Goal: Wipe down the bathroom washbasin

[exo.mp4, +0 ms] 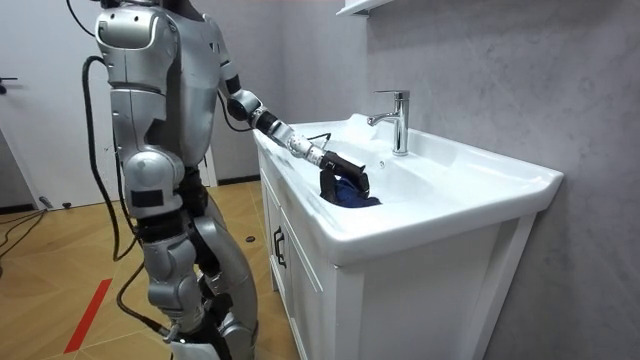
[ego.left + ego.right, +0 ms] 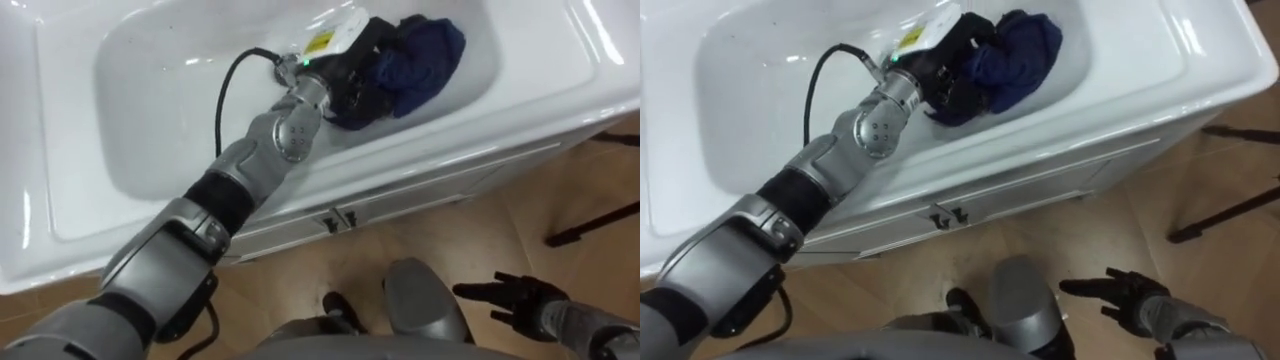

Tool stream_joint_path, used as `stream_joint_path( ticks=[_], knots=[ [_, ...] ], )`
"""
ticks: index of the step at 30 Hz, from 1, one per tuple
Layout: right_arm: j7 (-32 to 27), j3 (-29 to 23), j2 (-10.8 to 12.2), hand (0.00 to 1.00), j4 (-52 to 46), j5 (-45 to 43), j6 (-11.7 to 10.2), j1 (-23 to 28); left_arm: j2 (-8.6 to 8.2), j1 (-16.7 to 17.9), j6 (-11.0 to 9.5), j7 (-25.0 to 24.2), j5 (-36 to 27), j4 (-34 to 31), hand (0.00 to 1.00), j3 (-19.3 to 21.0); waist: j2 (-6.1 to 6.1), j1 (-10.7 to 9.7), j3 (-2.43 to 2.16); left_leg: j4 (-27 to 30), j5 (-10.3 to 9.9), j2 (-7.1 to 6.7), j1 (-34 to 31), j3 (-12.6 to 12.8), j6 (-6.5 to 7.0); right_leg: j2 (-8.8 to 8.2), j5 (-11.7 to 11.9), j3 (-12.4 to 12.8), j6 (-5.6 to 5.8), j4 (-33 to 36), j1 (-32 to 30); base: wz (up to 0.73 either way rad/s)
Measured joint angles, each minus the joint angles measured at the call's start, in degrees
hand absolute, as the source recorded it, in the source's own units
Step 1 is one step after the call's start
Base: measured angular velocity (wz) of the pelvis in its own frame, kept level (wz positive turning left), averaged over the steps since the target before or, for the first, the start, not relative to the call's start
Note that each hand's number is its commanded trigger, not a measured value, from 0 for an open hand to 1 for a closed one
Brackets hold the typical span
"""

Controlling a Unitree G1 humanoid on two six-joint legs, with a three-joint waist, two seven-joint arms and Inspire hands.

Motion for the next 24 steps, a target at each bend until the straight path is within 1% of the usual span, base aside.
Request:
stream_joint_path(
  ticks=[1,3,4,5,6,7,8,9,10,11,12,13,15,16,17,18,19,20,21,22,23,24],
  knots=[
    [0.09,-0.32,0.01,0.0,-0.05,-0.06,0.04,-0.06,0.4,-0.01,-0.02,0.0,0.97,0.27,1.0,0.28,0.09,0.0,-0.06,-0.06,0.0,0.02,0.07,0.2,0.0,0.0,0.0,0.09,0.0,0.07,0.06,-0.09],
    [0.5,-1.15,0.02,0.0,-0.46,0.1,0.02,-0.33,2.42,0.0,-0.01,0.0,5.03,1.37,1.0,0.45,0.43,0.02,-0.1,-0.09,-0.03,0.17,0.83,0.48,-0.05,0.08,0.02,0.14,-0.07,0.14,0.73,-0.08],
    [0.51,-1.38,0.02,0.0,-0.45,0.22,0.06,-0.28,3.0,0.15,0.0,-0.01,5.52,1.58,1.0,0.37,0.58,0.01,-0.19,-0.13,-0.06,0.21,1.01,0.48,-0.1,0.16,0.01,0.17,-0.09,0.05,0.71,-0.08],
    [0.49,-1.9,0.02,0.0,-0.49,0.23,0.05,-0.22,4.41,0.76,0.01,-0.01,6.97,1.62,1.0,0.37,0.98,0.05,-0.45,-0.18,-0.13,0.39,1.18,0.8,-0.21,0.35,0.09,0.38,-0.21,-0.03,0.72,-0.14],
    [0.5,-2.53,0.01,0.0,-0.62,0.23,0.04,-0.15,5.98,1.2,0.05,-0.01,7.9,1.61,1.0,0.43,1.31,0.05,-0.44,-0.25,-0.16,0.57,1.37,1.07,-0.27,0.46,0.17,0.5,-0.37,-0.01,0.72,-0.15],
    [0.49,-2.81,-0.02,0.0,-0.76,0.19,0.0,-0.03,6.71,1.38,0.14,-0.01,8.8,1.61,1.0,0.55,1.46,0.11,-0.42,-0.52,-0.15,0.61,1.4,1.1,-0.29,0.47,0.2,0.49,-0.47,0.08,0.74,-0.11],
    [0.54,-3.78,-0.04,0.0,-0.8,0.11,0.03,0.16,8.11,1.79,0.24,-0.02,10.52,1.66,1.0,0.78,1.67,0.11,-0.45,-0.72,-0.05,0.62,1.68,1.19,-0.44,0.48,0.15,0.51,-0.62,0.25,0.93,-0.07],
    [0.54,-4.89,-0.11,0.0,-0.79,-0.06,0.07,0.46,8.93,2.21,0.57,-0.13,12.39,2.11,1.0,1.5,1.74,0.16,-0.49,-0.8,0.03,0.64,2.06,1.3,-0.55,0.55,0.1,0.64,-0.76,0.43,1.34,-0.06],
    [0.57,-5.38,-0.17,0.0,-0.78,-0.2,0.07,0.59,9.26,2.49,0.92,-0.14,13.45,2.32,1.0,1.96,1.8,0.17,-0.53,-0.74,0.04,0.69,2.19,1.39,-0.58,0.66,0.09,0.82,-0.8,0.47,1.42,-0.08],
    [0.62,-6.09,-0.36,0.0,-0.79,-0.33,-0.05,0.83,9.91,3.07,1.32,-0.24,14.61,3.06,1.0,3.13,2.15,0.25,-0.76,-0.66,0.12,0.86,2.33,1.57,-0.71,0.78,0.19,0.79,-0.95,0.24,1.52,-0.09],
    [0.65,-6.79,-0.41,0.0,-0.8,-0.17,-0.05,1.06,10.94,3.77,1.83,-0.43,15.85,3.28,1.0,3.9,2.32,0.27,-0.87,-0.82,0.22,0.96,2.56,1.75,-0.86,0.89,0.25,0.81,-1.06,0.18,1.67,-0.08],
    [0.65,-7.01,-0.43,0.0,-0.79,-0.04,-0.05,1.21,11.57,4.14,2.16,-0.49,16.35,3.24,1.0,3.97,2.43,0.28,-0.95,-0.85,0.23,1.02,2.61,1.79,-0.9,0.94,0.26,0.82,-1.12,0.17,1.7,-0.06],
    [0.6,-8.2,-0.62,0.0,-0.73,0.01,-0.01,1.72,14.5,5.81,2.87,-0.69,18.77,3.14,1.0,4.8,3.03,0.57,-1.29,-0.71,0.23,1.2,2.79,1.9,-1.05,1.21,0.29,1.15,-1.28,0.19,1.73,-0.07],
    [0.57,-8.52,-0.64,0.0,-0.71,0.0,-0.01,1.77,15.23,6.28,3.11,-0.74,19.35,3.2,1.0,5.02,3.15,0.72,-1.28,-0.74,0.22,1.22,2.9,1.9,-1.12,1.3,0.29,1.29,-1.33,0.21,1.8,-0.11],
    [0.47,-8.76,-0.61,0.0,-0.71,0.1,-0.02,1.94,16.42,7.24,3.92,-0.74,20.09,3.25,1.0,5.46,3.34,1.19,-1.27,-0.93,0.17,1.37,2.99,1.89,-1.24,1.43,0.29,1.32,-1.43,0.18,2.04,-0.05],
    [0.45,-8.76,-0.61,0.0,-0.65,0.21,-0.02,2.39,17.21,8.09,4.68,-0.74,20.12,3.28,1.0,5.87,3.39,1.89,-1.29,-1.0,0.23,1.48,3.33,1.9,-1.37,1.54,0.29,1.27,-1.53,0.12,2.38,0.0],
    [0.45,-8.79,-0.64,0.0,-0.6,0.13,-0.05,2.62,17.45,8.72,4.85,-0.73,20.22,3.27,1.0,6.59,3.39,2.33,-1.29,-0.98,0.26,1.49,3.56,1.91,-1.42,1.54,0.26,1.26,-1.59,0.16,2.54,0.0],
    [0.46,-9.22,-0.85,0.0,-0.18,0.09,-0.07,2.86,18.08,9.93,4.9,-0.67,20.91,3.15,1.0,7.85,3.51,3.38,-1.38,-0.83,0.3,1.51,3.82,1.96,-1.5,1.62,0.2,1.37,-1.71,0.21,2.65,0.0],
    [0.46,-9.23,-1.27,0.0,-0.11,0.04,-0.08,3.11,19.2,11.16,4.9,-0.63,21.68,2.73,1.0,8.62,3.81,3.88,-1.6,-0.87,0.34,1.52,3.81,1.95,-1.57,1.6,0.14,1.31,-1.78,0.32,2.6,0.0],
    [0.42,-9.23,-1.54,0.0,-0.13,0.05,-0.11,3.27,19.65,11.72,4.9,-0.62,22.18,2.57,1.0,9.14,4.03,4.3,-1.77,-0.93,0.35,1.52,3.83,1.96,-1.59,1.6,0.12,1.28,-1.82,0.33,2.54,0.0],
    [0.13,-9.23,-1.93,0.0,-0.22,0.05,-0.23,3.59,20.45,12.47,4.91,-0.57,22.94,2.24,1.0,9.79,4.23,4.95,-1.92,-0.89,0.38,1.53,3.84,1.94,-1.63,1.59,0.04,1.16,-1.91,0.36,2.6,0.07],
    [-0.38,-9.32,-1.96,0.0,-0.21,0.05,-0.32,3.64,21.35,13.16,4.91,-0.52,24.03,1.55,1.0,10.07,4.32,4.95,-1.98,-0.91,0.44,1.47,3.91,1.71,-1.73,1.46,-0.07,0.68,-1.99,0.35,2.88,0.11]
  ],
)
